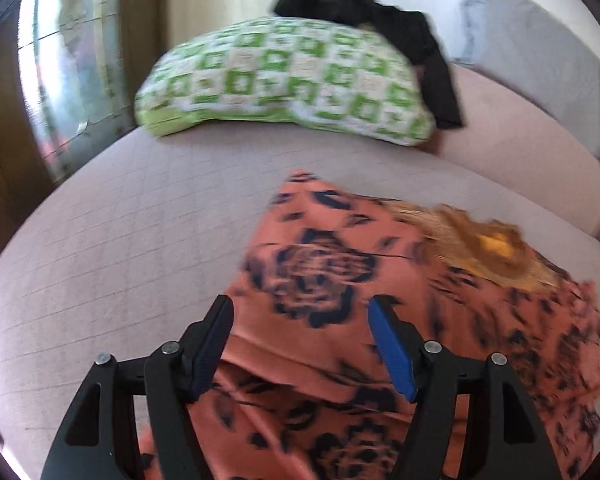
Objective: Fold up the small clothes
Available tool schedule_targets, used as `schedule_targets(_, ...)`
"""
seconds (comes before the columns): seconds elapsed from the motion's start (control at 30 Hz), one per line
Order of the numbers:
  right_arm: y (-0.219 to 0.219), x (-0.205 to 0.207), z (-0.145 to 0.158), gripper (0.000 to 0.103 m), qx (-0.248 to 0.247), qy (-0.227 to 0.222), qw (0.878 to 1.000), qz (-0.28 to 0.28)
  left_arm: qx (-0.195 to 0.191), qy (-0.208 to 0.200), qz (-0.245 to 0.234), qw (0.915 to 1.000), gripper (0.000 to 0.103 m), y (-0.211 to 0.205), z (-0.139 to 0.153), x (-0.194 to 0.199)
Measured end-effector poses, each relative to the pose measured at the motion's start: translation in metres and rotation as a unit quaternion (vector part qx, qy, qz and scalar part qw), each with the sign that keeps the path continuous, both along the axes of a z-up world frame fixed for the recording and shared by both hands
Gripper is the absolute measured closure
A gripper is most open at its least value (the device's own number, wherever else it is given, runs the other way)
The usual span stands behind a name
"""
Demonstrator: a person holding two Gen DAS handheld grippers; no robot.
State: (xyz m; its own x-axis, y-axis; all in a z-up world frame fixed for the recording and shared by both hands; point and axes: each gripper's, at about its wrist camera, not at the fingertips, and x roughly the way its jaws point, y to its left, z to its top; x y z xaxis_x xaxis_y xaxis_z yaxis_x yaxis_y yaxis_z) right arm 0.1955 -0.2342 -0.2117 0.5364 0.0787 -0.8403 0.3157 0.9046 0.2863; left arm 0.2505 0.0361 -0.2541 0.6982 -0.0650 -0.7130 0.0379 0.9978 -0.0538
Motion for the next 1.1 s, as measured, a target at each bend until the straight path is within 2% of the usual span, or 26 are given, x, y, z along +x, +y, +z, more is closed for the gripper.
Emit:
schedule_targets(0.07, 0.002, 0.011, -0.001, 0.095, -0.009, -0.004, 1.0, 0.0, 0.008, 0.002, -0.033, 0.9994, 0.032, -0.012, -0.001, -0.003)
schedule_targets(0.13, -0.011, 0.022, -0.017, 0.095, -0.001, 0.018, 1.0, -0.019, 0.033, 0.006, -0.05, 0.9982, 0.032, -0.023, -0.005, -0.003)
schedule_targets(0.2, -0.035, 0.025, -0.037, 0.097, -0.025, 0.043, 0.997, -0.057, 0.076, 0.038, -0.046, 0.9953, 0.029, -0.029, -0.019, 0.004)
schedule_targets(0.23, -0.046, 0.027, -0.047, 0.102, -0.033, 0.053, 0.995, -0.073, 0.081, 0.055, -0.047, 0.9941, 0.028, -0.029, -0.025, 0.008)
schedule_targets(0.27, -0.06, 0.028, -0.055, 0.103, -0.003, 0.046, 0.995, -0.084, 0.066, 0.063, -0.044, 0.9949, 0.028, -0.025, -0.027, 0.01)
schedule_targets(0.33, -0.074, 0.022, -0.053, 0.102, 0.051, 0.027, 0.992, -0.116, 0.045, 0.057, -0.036, 0.9967, 0.028, -0.021, -0.021, 0.01)
schedule_targets(0.37, -0.073, 0.021, -0.047, 0.095, 0.05, 0.021, 0.991, -0.124, 0.045, 0.055, -0.034, 0.9969, 0.028, -0.021, -0.02, 0.01)
schedule_targets(0.43, -0.06, 0.019, -0.029, 0.095, 0.029, -0.01, 0.993, -0.11, 0.046, 0.055, -0.034, 0.9968, 0.028, -0.023, -0.021, 0.01)
schedule_targets(0.57, -0.014, 0.027, -0.011, 0.095, 0.059, -0.05, 0.997, -0.019, 0.034, 0.033, -0.039, 0.9981, 0.028, -0.022, -0.013, 0.004)
schedule_targets(0.63, 0.017, 0.035, -0.012, 0.095, 0.071, -0.049, 0.996, 0.033, 0.037, 0.028, -0.038, 0.9982, 0.028, -0.023, -0.013, 0.004)
schedule_targets(0.73, 0.053, 0.049, -0.027, 0.095, 0.081, -0.03, 0.993, 0.078, 0.052, 0.053, -0.038, 0.9966, 0.028, -0.026, -0.022, 0.007)
schedule_targets(0.8, 0.069, 0.061, -0.048, 0.095, 0.064, -0.002, 0.995, 0.08, 0.061, 0.056, -0.04, 0.9957, 0.028, -0.028, -0.024, 0.007)
schedule_targets(0.83, 0.07, 0.068, -0.06, 0.097, 0.063, 0.017, 0.995, 0.075, 0.069, 0.054, -0.042, 0.9953, 0.028, -0.03, -0.024, 0.007)
schedule_targets(0.87, 0.066, 0.073, -0.067, 0.098, 0.078, 0.016, 0.995, 0.058, 0.075, 0.053, -0.043, 0.9949, 0.028, -0.031, -0.025, 0.006)
schedule_targets(0.9, 0.061, 0.074, -0.067, 0.098, 0.092, 0.002, 0.995, 0.038, 0.08, 0.053, -0.044, 0.9944, 0.028, -0.032, -0.025, 0.006)
schedule_targets(1.0, 0.056, 0.083, -0.067, 0.098, 0.099, 0.007, 0.995, 0.013, 0.069, 0.055, -0.041, 0.9952, 0.028, -0.028, -0.024, 0.007)
schedule_targets(1.1, 0.061, 0.076, -0.057, 0.095, 0.099, -0.006, 0.995, 0.018, 0.052, 0.042, -0.017, 0.9976, 0.028, -0.018, -0.018, 0.009)
